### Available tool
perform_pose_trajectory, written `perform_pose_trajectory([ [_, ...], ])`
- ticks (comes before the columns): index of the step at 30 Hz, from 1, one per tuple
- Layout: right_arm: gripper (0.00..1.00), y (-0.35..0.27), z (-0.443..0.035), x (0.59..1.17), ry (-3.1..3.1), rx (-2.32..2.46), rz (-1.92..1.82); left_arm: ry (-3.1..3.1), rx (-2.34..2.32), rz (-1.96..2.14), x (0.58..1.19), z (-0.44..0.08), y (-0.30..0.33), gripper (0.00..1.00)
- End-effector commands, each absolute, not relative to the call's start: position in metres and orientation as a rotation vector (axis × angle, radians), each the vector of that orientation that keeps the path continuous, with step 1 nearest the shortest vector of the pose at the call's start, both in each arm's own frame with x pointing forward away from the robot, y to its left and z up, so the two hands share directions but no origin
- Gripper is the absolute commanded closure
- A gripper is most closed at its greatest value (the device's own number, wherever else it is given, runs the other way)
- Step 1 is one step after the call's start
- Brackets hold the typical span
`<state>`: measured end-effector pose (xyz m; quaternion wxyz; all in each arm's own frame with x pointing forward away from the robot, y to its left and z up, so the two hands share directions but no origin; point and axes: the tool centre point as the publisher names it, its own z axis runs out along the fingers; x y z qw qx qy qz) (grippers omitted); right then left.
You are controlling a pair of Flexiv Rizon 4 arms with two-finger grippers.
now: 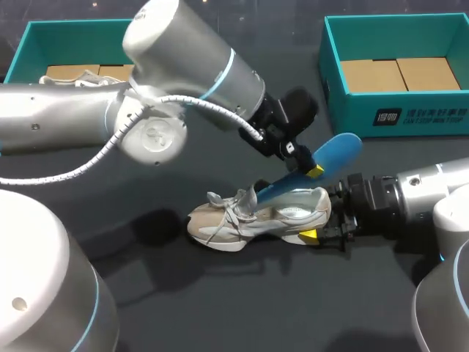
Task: Take the shoe out of the shoebox, open the shoe tongue, remove and reinsert the insole, then place the shoe into the shoebox
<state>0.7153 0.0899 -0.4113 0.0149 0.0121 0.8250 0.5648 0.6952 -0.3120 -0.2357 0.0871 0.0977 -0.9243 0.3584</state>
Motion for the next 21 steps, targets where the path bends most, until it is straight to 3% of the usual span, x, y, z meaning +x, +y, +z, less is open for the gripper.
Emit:
perform_pose_trajectory([
  [1, 1.00, 0.089, -0.413, 0.716, 2.572, 0.039, 1.752, -2.722, 0.257, 1.069, 0.689, -0.207, -0.281, 1.00],
  [15, 1.00, 0.089, -0.413, 0.716, 2.572, 0.039, 1.752, -2.722, 0.257, 1.069, 0.689, -0.207, -0.281, 1.00],
  [21, 1.00, 0.089, -0.413, 0.716, 2.572, 0.039, 1.752, -2.624, 0.353, 1.230, 0.675, -0.170, -0.253, 1.00],
])
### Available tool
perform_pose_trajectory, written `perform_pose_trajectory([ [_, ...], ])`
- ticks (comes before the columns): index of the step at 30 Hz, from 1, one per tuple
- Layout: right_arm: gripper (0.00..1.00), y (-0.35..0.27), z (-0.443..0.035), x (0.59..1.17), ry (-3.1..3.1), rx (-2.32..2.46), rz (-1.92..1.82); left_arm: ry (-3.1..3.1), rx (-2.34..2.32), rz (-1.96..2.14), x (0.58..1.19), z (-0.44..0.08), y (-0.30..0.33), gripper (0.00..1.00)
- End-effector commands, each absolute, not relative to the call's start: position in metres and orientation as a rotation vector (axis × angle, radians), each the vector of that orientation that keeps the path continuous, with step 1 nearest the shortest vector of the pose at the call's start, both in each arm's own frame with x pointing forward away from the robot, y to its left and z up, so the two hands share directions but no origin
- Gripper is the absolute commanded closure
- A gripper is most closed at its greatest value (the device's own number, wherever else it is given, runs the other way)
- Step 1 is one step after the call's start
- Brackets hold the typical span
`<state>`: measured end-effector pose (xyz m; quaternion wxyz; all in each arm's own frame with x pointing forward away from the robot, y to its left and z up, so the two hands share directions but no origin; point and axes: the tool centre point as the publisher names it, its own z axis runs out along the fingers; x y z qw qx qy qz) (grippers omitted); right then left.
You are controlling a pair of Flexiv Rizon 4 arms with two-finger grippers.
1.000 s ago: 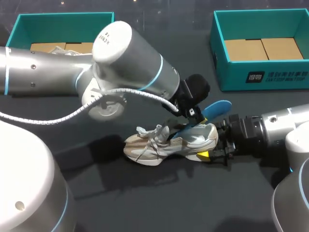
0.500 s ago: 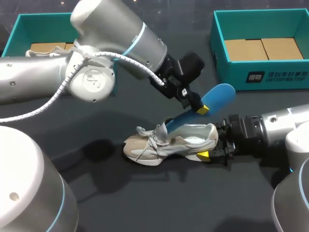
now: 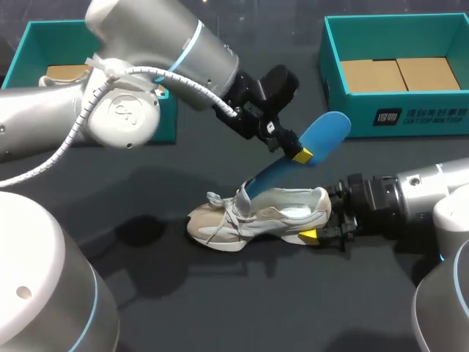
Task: Take the shoe out of the shoebox, open the shoe tongue, remove and reinsert the insole, then place the shoe into the shoebox
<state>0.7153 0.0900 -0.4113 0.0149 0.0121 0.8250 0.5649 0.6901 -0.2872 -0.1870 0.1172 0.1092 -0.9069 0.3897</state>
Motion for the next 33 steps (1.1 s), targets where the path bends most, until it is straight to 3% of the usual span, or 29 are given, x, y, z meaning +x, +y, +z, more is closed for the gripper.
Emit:
perform_pose_trajectory([
  [1, 1.00, 0.089, -0.413, 0.716, 2.572, 0.039, 1.752, -2.616, 0.362, 1.255, 0.673, -0.165, -0.247, 1.00],
  [7, 1.00, 0.089, -0.413, 0.716, 2.572, 0.039, 1.752, -2.445, 0.446, 1.325, 0.660, -0.122, -0.207, 1.00],
  [24, 1.00, 0.089, -0.413, 0.716, 2.572, 0.039, 1.752, -2.445, 0.446, 1.325, 0.660, -0.122, -0.207, 1.00],
  [33, 1.00, 0.089, -0.413, 0.716, 2.572, 0.039, 1.752, -2.164, 0.364, 1.626, 0.628, -0.053, -0.203, 1.00],
])
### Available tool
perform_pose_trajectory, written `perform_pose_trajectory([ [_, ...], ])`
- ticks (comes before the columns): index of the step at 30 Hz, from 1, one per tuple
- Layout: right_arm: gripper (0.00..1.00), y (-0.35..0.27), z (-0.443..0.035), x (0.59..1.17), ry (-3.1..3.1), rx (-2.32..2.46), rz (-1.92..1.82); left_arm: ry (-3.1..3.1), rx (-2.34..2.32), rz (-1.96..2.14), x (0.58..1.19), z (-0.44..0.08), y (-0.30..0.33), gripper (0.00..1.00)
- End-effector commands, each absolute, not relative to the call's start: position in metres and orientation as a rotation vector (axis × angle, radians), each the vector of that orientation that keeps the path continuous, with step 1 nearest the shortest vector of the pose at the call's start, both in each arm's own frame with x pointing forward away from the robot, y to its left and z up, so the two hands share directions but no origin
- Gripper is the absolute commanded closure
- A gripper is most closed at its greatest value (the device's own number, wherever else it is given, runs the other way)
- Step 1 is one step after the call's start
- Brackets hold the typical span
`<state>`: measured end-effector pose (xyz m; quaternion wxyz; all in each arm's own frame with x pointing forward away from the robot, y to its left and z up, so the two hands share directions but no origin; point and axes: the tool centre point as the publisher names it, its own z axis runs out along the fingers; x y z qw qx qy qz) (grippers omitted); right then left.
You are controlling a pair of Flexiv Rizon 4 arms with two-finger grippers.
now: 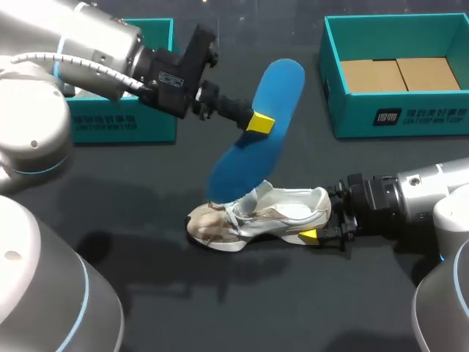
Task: Take the shoe out of the shoebox, open the shoe tongue, remove and reinsert the insole, then place the shoe into the shoebox
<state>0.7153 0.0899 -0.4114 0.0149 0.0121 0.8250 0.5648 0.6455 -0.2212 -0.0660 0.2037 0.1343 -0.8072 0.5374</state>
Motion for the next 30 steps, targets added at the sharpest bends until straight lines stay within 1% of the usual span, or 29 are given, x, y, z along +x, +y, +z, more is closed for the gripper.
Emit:
perform_pose_trajectory([
  [1, 1.00, 0.089, -0.413, 0.716, 2.572, 0.039, 1.752, -2.126, 0.374, 1.633, 0.624, -0.047, -0.201, 1.00],
  [4, 1.00, 0.089, -0.413, 0.716, 2.572, 0.039, 1.752, -2.068, 0.400, 1.646, 0.612, -0.029, -0.192, 1.00],
  [17, 1.00, 0.089, -0.413, 0.716, 2.572, 0.039, 1.752, -2.068, 0.400, 1.646, 0.612, -0.029, -0.192, 1.00],
  [25, 1.00, 0.089, -0.413, 0.716, 2.572, 0.039, 1.752, -2.032, 0.302, 1.728, 0.585, -0.021, -0.179, 1.00],
  [30, 1.00, 0.089, -0.413, 0.716, 2.572, 0.039, 1.752, -2.074, 0.367, 1.773, 0.579, -0.015, -0.172, 1.00],
])
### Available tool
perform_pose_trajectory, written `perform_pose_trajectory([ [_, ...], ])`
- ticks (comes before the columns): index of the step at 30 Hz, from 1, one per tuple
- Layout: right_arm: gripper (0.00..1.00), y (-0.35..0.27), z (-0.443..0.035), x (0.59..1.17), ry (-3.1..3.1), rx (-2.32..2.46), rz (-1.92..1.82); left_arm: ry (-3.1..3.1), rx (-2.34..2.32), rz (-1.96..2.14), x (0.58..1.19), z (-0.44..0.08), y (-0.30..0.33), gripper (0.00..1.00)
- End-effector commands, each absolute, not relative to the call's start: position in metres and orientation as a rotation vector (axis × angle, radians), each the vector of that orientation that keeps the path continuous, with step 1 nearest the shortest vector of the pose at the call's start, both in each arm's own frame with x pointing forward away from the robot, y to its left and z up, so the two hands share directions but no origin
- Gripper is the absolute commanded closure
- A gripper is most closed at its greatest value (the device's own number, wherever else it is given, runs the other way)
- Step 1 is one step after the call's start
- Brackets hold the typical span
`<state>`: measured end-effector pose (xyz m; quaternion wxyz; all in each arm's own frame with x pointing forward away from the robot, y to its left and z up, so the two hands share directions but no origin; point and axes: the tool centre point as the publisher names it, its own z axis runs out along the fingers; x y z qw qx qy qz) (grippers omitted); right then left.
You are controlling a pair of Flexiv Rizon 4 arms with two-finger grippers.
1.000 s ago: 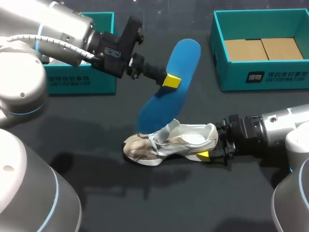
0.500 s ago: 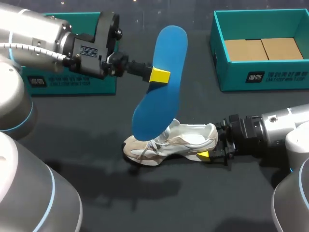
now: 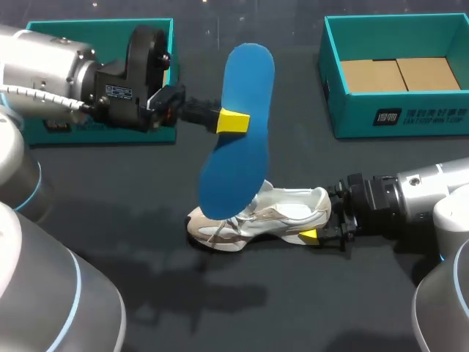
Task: Take the shoe out of the shoebox, open the shoe tongue, remove and reinsert the insole, then place the shoe into the shoebox
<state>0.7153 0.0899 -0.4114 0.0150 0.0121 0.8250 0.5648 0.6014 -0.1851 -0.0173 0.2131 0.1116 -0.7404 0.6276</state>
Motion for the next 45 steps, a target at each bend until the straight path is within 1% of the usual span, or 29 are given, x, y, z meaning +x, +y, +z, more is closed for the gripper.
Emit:
perform_pose_trajectory([
  [1, 1.00, 0.089, -0.413, 0.716, 2.572, 0.039, 1.752, -2.074, 0.367, 1.773, 0.579, -0.015, -0.172, 1.00],
  [9, 1.00, 0.089, -0.413, 0.716, 2.572, 0.039, 1.752, -2.074, 0.367, 1.773, 0.579, -0.015, -0.172, 1.00],
  [13, 1.00, 0.089, -0.413, 0.716, 2.572, 0.039, 1.752, -2.032, 0.370, 1.821, 0.564, -0.014, -0.174, 1.00],
  [18, 1.00, 0.089, -0.413, 0.716, 2.572, 0.039, 1.752, -2.009, 0.372, 1.829, 0.560, -0.013, -0.174, 1.00],
  [44, 1.00, 0.087, -0.412, 0.716, 2.597, 0.036, 1.723, -1.963, 0.398, 1.806, 0.555, -0.014, -0.176, 1.00],
  [45, 0.87, 0.086, -0.412, 0.716, 2.599, 0.036, 1.721, -1.963, 0.398, 1.806, 0.555, -0.014, -0.176, 1.00],
])
